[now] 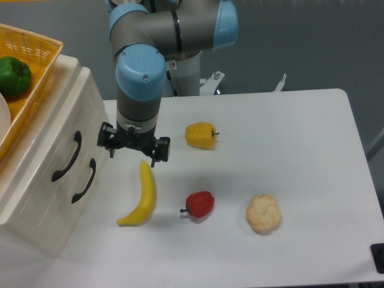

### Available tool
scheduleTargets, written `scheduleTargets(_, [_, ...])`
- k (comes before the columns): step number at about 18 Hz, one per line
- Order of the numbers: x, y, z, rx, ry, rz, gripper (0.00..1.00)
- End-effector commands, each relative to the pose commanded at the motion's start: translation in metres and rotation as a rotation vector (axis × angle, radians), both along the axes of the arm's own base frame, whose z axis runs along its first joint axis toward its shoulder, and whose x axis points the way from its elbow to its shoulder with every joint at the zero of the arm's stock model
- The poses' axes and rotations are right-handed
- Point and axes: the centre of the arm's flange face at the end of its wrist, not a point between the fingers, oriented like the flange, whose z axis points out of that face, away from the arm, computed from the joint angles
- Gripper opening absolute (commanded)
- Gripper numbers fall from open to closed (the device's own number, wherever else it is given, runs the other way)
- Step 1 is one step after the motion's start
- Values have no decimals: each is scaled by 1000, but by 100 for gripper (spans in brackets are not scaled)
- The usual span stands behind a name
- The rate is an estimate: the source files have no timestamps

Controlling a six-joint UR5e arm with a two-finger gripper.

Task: Slide the top white drawer open
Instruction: 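Move the gripper across the table toward the upper drawer handle, then lower the gripper and hook the black handle of the upper drawer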

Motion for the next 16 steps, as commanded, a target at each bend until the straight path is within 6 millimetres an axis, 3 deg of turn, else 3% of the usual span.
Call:
scheduleTargets(10, [28,15,-11,24,-93,-9,100])
scheduleTargets(16, [33,17,-13,28,-109,-19,100])
